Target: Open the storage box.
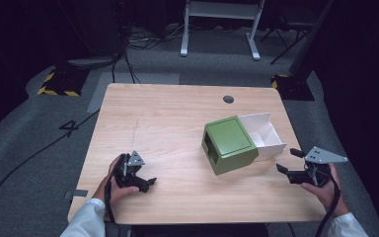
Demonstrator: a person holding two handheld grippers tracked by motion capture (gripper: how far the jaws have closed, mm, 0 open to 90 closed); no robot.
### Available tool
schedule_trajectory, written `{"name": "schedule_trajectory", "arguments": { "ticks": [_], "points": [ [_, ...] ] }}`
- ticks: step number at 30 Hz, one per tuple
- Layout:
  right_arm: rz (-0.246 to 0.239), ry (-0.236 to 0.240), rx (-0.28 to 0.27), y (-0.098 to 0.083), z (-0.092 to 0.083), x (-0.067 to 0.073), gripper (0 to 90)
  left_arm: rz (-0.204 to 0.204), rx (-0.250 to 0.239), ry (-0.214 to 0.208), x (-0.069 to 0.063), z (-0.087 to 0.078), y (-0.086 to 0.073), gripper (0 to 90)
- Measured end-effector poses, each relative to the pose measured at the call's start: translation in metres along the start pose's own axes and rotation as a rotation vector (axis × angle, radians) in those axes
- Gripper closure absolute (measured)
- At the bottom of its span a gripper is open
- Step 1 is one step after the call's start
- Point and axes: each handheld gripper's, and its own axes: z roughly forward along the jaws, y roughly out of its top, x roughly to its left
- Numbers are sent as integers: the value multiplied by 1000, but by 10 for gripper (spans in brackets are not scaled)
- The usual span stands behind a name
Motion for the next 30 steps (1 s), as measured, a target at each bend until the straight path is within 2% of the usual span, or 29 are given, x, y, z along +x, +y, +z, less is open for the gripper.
{"name": "schedule_trajectory", "arguments": {
  "ticks": [2, 6, 11, 24, 30],
  "points": [
    [-8, 4, 9, -3, 2, 3, 189, 1, -1, 0, 0, 0, 0, 0],
    [-41, 23, 69, -18, 13, 14, 186, 1, -1, 0, 0, 0, 0, 0],
    [-50, 32, 119, -33, 22, 18, 186, 1, -1, 0, 0, 0, 0, 0],
    [24, 14, 160, -62, 33, 10, 186, 3, 0, 1, 0, 0, 0, 0],
    [43, 27, 147, -66, 35, 8, 167, 4, 1, 1, 0, 0, 0, 0]
  ]
}}
